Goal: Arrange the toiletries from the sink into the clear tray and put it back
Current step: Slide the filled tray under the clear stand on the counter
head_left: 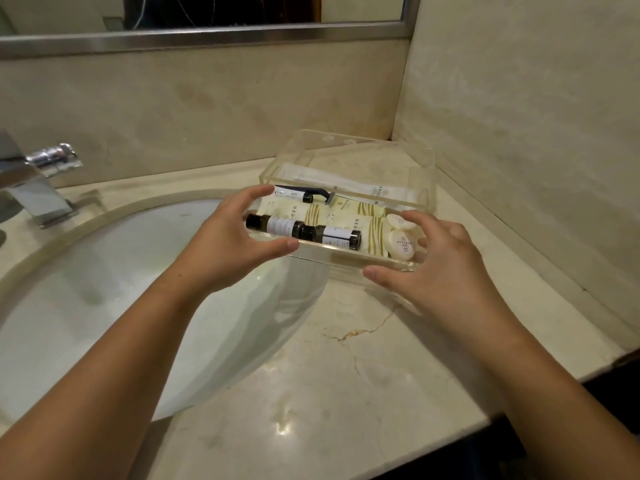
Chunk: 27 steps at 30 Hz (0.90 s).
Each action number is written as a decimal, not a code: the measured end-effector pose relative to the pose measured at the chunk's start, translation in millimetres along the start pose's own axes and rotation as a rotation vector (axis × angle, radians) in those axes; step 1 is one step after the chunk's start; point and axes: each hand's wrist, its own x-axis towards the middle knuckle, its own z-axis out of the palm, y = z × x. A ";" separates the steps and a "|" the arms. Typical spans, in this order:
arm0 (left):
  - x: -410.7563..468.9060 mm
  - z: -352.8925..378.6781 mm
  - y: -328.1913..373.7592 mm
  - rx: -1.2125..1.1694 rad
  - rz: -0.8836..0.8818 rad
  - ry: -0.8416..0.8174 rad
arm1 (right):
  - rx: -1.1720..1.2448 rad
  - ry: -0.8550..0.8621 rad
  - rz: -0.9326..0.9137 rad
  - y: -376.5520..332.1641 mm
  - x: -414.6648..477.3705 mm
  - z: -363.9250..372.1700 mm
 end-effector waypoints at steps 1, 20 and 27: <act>1.2 1.6 -1.1 0.024 0.019 0.007 | 0.004 -0.003 0.001 0.6 1.7 0.3; 8.0 29.9 35.0 0.360 -0.015 -0.022 | 0.049 0.045 0.007 17.3 -1.2 2.9; 20.4 30.3 39.0 0.386 0.019 -0.010 | 0.082 0.072 0.011 9.0 2.2 2.6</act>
